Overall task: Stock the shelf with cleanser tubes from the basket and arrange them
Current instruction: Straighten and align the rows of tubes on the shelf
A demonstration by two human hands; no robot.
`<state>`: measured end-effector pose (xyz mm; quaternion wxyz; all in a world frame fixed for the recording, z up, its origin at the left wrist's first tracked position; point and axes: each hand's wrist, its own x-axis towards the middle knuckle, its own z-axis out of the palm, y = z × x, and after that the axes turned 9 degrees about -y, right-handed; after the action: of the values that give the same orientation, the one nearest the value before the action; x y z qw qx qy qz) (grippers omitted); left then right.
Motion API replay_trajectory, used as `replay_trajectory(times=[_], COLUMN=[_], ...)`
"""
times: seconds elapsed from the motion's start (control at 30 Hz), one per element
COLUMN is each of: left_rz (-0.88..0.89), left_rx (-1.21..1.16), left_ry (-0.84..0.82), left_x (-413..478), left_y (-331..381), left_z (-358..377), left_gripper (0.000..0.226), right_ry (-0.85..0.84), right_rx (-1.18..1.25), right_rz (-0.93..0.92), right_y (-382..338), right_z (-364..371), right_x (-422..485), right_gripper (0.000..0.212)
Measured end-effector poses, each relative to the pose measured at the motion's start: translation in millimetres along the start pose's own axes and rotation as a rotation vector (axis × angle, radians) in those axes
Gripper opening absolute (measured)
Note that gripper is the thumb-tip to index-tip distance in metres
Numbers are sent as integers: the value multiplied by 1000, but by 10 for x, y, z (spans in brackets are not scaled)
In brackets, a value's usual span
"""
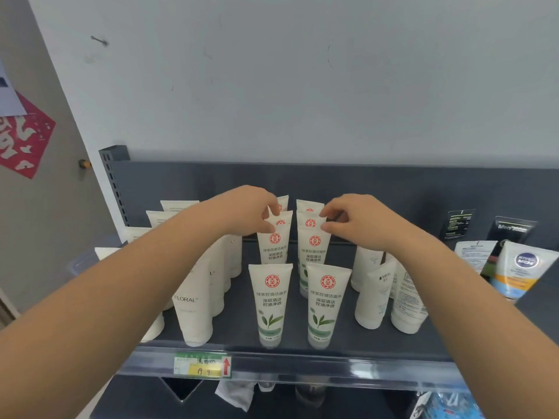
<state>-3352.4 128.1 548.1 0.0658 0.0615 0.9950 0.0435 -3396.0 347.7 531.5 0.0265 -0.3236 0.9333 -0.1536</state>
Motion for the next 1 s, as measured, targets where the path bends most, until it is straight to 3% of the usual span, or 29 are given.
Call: replay_trajectory(times=[0.1, 0.23, 0.5, 0.7, 1.0], left_rz=[-42, -53, 15, 59, 39], left_rx=[85, 83, 36, 55, 31], left_ry=[-107, -255, -330, -366, -422], left_x=[227, 331, 173, 68, -46], left_y=[-39, -94, -53, 34, 33], left_z=[75, 119, 108, 113, 68], left_gripper=[41, 26, 27, 7, 20], right_ry=[-104, -145, -231, -286, -338], right_rx=[-85, -58, -80, -116, -83], right_rz=[67, 75, 49, 54, 40], right_y=[14, 15, 18, -10, -28], right_z=[109, 234, 126, 93, 36], right_x=[216, 312, 73, -79, -186], right_gripper=[38, 26, 25, 27, 23])
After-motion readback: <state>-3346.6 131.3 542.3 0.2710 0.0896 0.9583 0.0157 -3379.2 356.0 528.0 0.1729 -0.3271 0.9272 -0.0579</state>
